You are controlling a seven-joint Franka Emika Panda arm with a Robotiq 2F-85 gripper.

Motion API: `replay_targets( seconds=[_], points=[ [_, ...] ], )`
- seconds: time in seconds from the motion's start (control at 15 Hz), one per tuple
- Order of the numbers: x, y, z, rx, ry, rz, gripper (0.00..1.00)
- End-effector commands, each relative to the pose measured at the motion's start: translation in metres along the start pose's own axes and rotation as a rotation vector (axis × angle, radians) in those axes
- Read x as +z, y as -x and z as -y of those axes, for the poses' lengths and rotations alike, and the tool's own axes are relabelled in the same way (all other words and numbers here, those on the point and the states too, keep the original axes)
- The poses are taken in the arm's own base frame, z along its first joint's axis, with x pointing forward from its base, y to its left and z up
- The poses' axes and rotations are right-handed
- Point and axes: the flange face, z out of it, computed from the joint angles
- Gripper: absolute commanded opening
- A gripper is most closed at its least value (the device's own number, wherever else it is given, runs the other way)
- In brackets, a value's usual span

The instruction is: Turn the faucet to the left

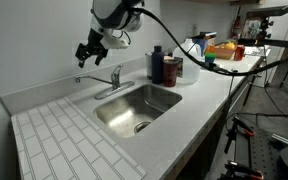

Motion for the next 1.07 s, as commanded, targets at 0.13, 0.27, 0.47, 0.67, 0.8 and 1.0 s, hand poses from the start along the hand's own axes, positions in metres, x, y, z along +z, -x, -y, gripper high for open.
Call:
replay_targets(
  seconds=[0.13,0.27,0.47,0.67,0.8,1.0],
  points=[
    [-0.023,0.012,-0.039,0.07,0.013,0.048,1.0],
    [-0.02,0.023,-0.051,0.095,0.007,0.084,1.0],
    [-0.016,0.039,-0.061,0.122,-0.01,0.148,1.0],
    [-0.013,0.052,-0.064,0.148,-0.025,0.21,1.0],
    [-0.015,0.059,-0.062,0.155,-0.032,0.247,1.0],
    [-0.013,0.075,-0.06,0.159,-0.028,0.302,1.0]
  ],
)
